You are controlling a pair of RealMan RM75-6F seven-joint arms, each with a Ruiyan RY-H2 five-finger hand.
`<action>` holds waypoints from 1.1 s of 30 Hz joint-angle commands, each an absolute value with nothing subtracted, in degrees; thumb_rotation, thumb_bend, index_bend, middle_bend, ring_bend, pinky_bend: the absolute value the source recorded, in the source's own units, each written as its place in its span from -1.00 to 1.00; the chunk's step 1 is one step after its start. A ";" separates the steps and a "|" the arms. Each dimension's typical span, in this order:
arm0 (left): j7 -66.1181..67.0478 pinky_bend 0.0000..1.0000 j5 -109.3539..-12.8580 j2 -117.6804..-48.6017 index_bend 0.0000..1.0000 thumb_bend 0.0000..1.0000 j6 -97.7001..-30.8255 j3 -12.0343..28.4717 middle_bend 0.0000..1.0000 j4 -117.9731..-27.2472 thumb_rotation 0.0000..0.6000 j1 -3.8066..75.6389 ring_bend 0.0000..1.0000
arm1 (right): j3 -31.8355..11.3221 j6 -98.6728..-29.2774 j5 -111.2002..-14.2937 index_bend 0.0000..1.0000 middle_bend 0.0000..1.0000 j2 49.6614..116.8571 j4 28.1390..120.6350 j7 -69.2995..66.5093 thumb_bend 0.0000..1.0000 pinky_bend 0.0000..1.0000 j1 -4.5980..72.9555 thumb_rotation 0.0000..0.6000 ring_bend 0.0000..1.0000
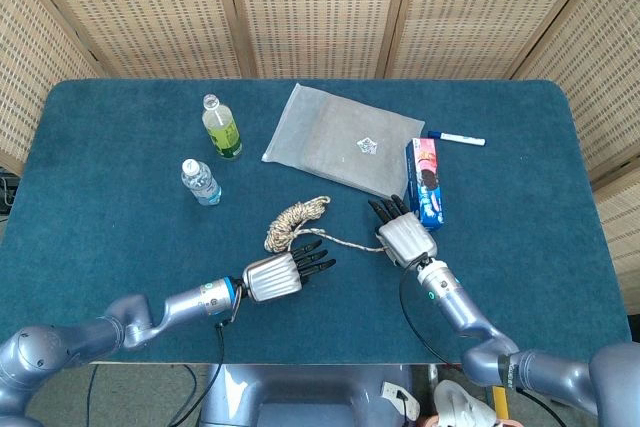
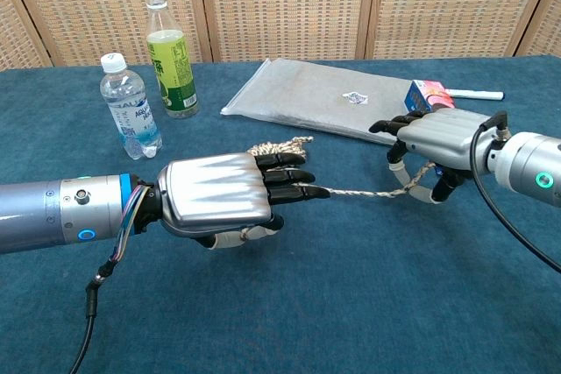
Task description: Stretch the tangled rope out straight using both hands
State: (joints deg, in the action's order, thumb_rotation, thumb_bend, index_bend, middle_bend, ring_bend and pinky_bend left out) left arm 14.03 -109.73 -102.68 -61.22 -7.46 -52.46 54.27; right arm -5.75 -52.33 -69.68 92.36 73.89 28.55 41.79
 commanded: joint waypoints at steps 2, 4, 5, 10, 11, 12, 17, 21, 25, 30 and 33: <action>14.02 -1.00 -109.48 -102.48 0.31 -0.18 -61.47 -7.51 -1.00 -52.59 1.00 54.18 -1.00 | -5.70 -52.28 -69.56 0.51 -1.00 92.44 73.89 28.76 -0.16 -1.00 41.82 1.00 -1.00; 13.98 -1.00 -109.38 -102.38 0.37 -0.17 -61.53 -7.57 -1.00 -52.63 1.00 54.18 -1.00 | -5.68 -52.24 -69.48 0.51 -1.00 92.50 73.85 28.85 -0.16 -1.00 41.83 1.00 -1.00; 13.99 -1.00 -109.38 -102.35 0.39 -0.17 -61.57 -7.60 -1.00 -52.63 1.00 54.18 -1.00 | -5.67 -52.24 -69.46 0.51 -1.00 92.52 73.84 28.87 -0.16 -1.00 41.82 1.00 -1.00; 13.80 -1.00 -109.23 -102.21 0.54 -0.15 -61.91 -7.79 -1.00 -52.62 1.00 54.12 -1.00 | -5.49 -52.20 -69.36 0.51 -1.00 92.64 73.73 29.18 -0.16 -1.00 41.78 1.00 -1.00; 13.79 -1.00 -109.23 -102.20 0.56 -0.15 -61.99 -7.84 -1.00 -52.54 1.00 54.13 -1.00 | -5.46 -52.21 -69.36 0.51 -1.00 92.63 73.73 29.25 -0.16 -1.00 41.78 1.00 -1.00; 13.76 -1.00 -109.25 -102.18 0.57 -0.15 -62.09 -7.88 -1.00 -52.48 1.00 54.12 -1.00 | -5.42 -52.22 -69.36 0.51 -1.00 92.61 73.76 29.29 -0.16 -1.00 41.76 1.00 -1.00; 13.35 -1.00 -109.06 -101.83 0.60 -0.13 -62.98 -7.99 -1.00 -52.46 1.00 53.74 -1.00 | -5.25 -52.42 -69.39 0.51 -1.00 92.32 73.88 29.55 -0.16 -1.00 41.59 1.00 -1.00; 13.22 -1.00 -108.91 -100.76 0.63 -0.08 -64.37 -8.16 -1.00 -52.98 1.00 52.96 -1.00 | -5.20 -52.74 -69.27 0.51 -1.00 91.87 74.05 29.59 -0.16 -1.00 41.29 1.00 -1.00; 13.27 -1.00 -108.43 -96.59 0.66 -0.07 -68.44 -9.05 -1.00 -54.86 1.00 49.95 -1.00 | -5.04 -53.74 -68.96 0.52 -1.00 90.37 74.57 29.93 -0.16 -1.00 40.41 1.00 -1.00; 13.34 -1.00 -107.72 -91.73 0.68 0.00 -72.03 -10.48 -1.00 -56.48 1.00 46.09 -1.00 | -4.54 -54.63 -68.74 0.52 -1.00 88.62 75.57 30.65 -0.16 -1.00 39.41 1.00 -1.00; 12.93 -1.00 -107.25 -89.52 0.68 0.01 -73.81 -11.40 -1.00 -56.43 1.00 43.64 -1.00 | -4.09 -55.05 -68.67 0.52 -1.00 87.84 76.04 31.15 -0.16 -1.00 38.80 1.00 -1.00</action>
